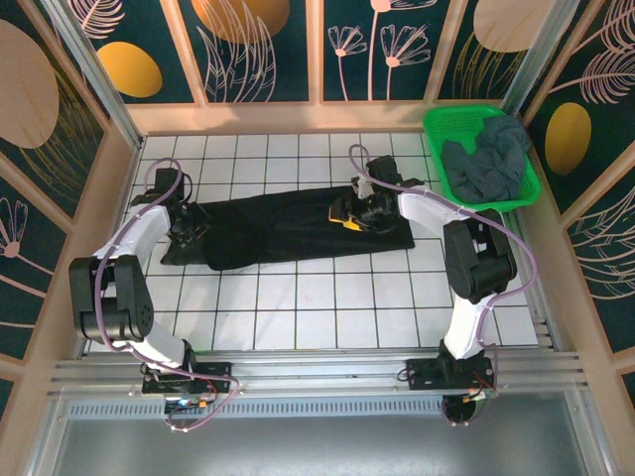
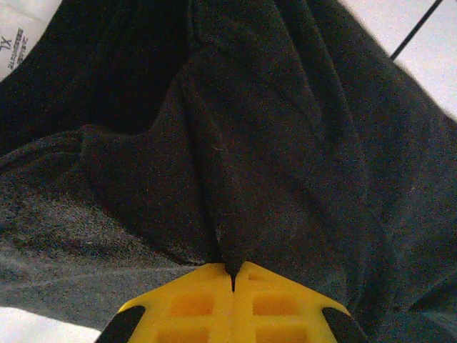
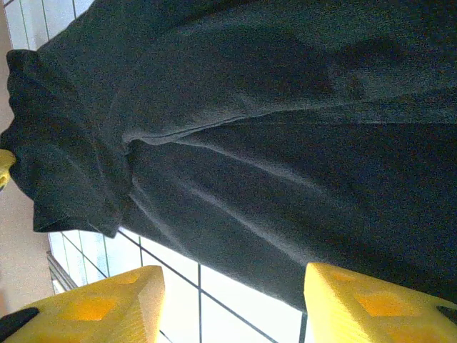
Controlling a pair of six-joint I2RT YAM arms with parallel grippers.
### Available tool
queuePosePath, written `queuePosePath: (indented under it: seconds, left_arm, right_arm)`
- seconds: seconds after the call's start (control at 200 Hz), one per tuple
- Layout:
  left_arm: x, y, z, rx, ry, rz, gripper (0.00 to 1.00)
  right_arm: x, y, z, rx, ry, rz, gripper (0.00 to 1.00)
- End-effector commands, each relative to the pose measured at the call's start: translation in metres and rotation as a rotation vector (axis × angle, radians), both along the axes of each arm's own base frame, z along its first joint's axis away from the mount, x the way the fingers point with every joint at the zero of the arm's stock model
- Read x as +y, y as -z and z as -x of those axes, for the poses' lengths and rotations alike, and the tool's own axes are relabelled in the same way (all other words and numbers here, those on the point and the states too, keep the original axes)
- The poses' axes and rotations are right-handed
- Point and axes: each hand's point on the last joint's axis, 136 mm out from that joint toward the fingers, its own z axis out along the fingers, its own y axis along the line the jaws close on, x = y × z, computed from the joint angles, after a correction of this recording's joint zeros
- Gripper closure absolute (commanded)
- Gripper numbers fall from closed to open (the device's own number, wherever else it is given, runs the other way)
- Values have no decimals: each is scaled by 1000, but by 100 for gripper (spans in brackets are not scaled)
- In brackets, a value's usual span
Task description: Fold and stack the t-shirts
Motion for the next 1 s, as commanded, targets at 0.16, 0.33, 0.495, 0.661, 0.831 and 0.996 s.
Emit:
queuePosePath:
  seconds: [0.16,0.33,0.495,0.661,0.831,0.996]
  left_arm:
    - [8,38,31,139,8,-43,95]
    - [16,58,32,175,46,-101,82]
    - [8,46,19,102,44,-55,66]
    - [-2,41,19,76,47,7,65]
    - [-8,36,19,61,56,36,69]
    - [-10,35,21,63,68,45,84]
  right_arm:
    - [4,-16,-1,-45,-9,-18,45]
    - [3,-16,0,-45,-11,-16,45]
    - [1,-18,2,-50,-9,-13,45]
    - [-1,-15,7,-41,-3,-15,45]
    - [-1,-13,8,-41,-3,-14,45]
    - [-1,-14,10,-41,0,-14,45]
